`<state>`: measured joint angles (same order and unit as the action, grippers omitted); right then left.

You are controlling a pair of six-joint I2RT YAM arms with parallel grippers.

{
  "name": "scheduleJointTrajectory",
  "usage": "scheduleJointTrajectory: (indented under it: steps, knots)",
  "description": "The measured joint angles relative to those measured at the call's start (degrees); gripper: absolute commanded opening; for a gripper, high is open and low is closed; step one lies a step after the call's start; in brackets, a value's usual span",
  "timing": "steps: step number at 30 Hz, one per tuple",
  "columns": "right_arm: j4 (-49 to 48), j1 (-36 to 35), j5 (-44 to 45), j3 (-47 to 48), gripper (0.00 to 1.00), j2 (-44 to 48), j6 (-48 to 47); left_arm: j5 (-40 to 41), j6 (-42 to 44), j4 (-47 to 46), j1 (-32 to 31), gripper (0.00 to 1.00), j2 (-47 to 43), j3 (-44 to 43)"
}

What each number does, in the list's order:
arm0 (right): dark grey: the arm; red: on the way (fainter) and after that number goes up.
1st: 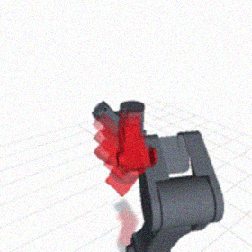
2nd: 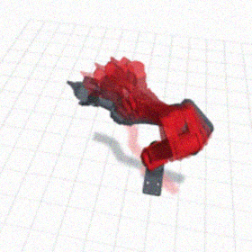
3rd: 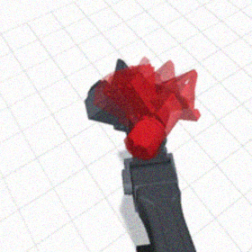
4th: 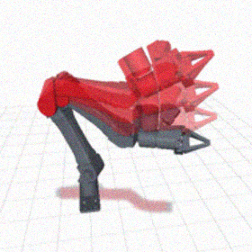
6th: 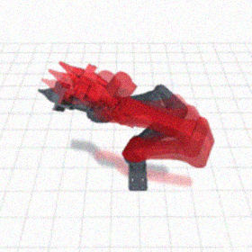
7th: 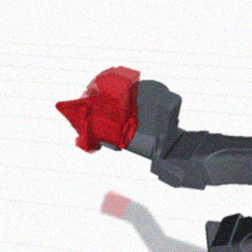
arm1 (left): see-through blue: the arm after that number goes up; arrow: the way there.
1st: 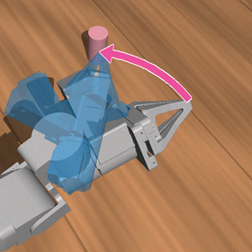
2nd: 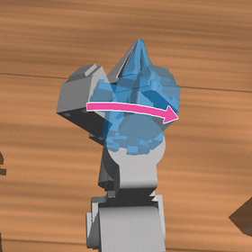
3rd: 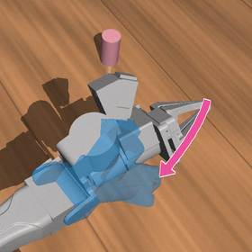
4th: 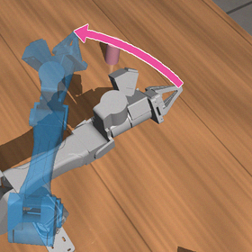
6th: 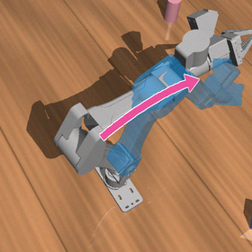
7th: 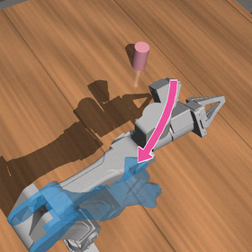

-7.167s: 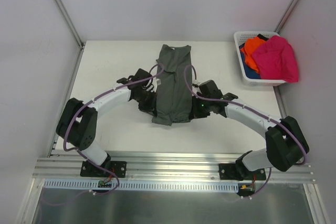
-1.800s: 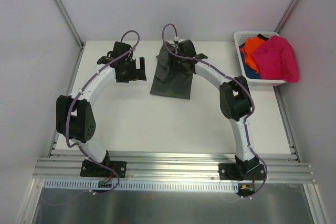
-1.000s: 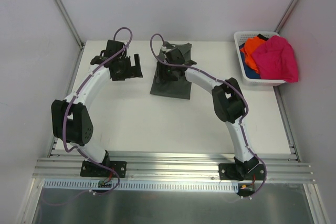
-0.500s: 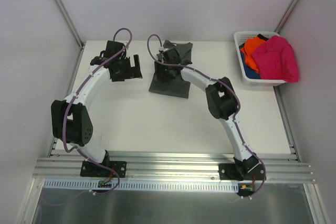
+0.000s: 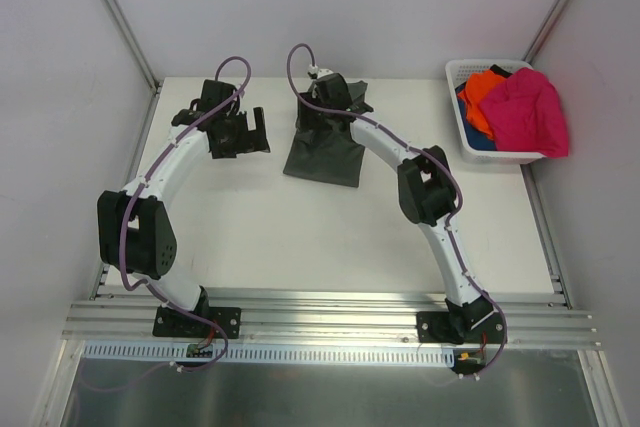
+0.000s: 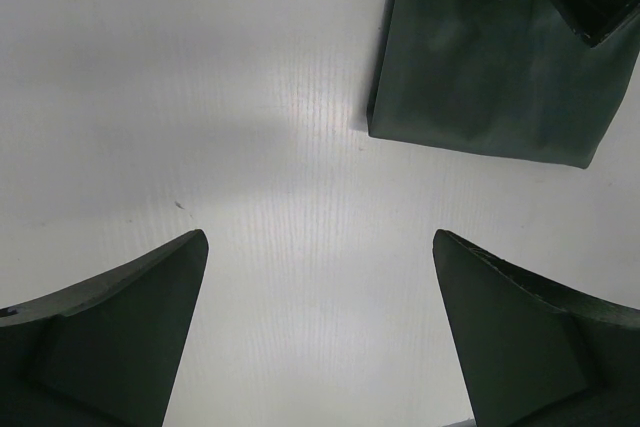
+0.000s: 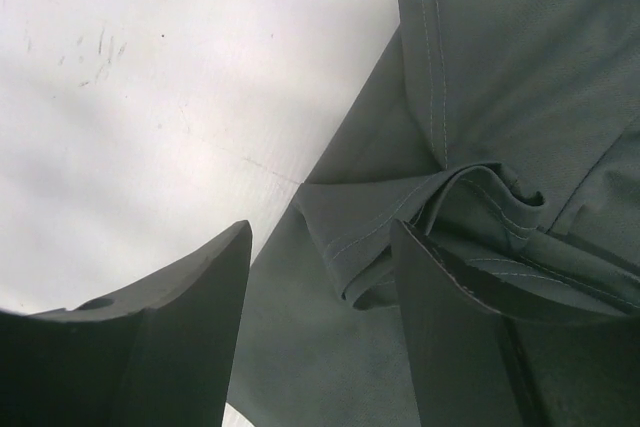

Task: Fold and stack the t-shirts
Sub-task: Fold the tshirt

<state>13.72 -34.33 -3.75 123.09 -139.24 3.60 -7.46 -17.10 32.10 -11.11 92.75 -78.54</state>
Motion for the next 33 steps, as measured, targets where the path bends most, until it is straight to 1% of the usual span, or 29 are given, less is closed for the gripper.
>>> scheduleJointTrajectory:
  steps: [7, 13, 16, 26, 33]
  knots:
    - [0.0, -0.1, 0.1, -0.5, 0.61, 0.1, -0.2, 0.0, 0.0, 0.0, 0.0, 0.97, -0.2, 0.0]
    - [1.3, -0.5, -1.5, -7.7, 0.60, 4.0, 1.6, 0.0, -0.2, 0.0, 0.0, 0.97, -0.2, 0.0]
    - [2.1, -1.4, -2.4, -9.5, 0.60, 5.3, 2.4, 0.0, -0.3, 0.0, 0.0, 0.97, -0.2, 0.0]
    - [3.0, -5.6, -4.2, -11.3, 0.60, 5.7, 3.6, 0.0, -0.3, 0.0, 0.0, 0.98, -0.3, 0.0]
    - [3.1, -5.8, -4.1, -11.2, 0.60, 5.5, 3.6, -0.1, -0.3, -0.1, 1.3, 0.98, -2.0, 0.2]
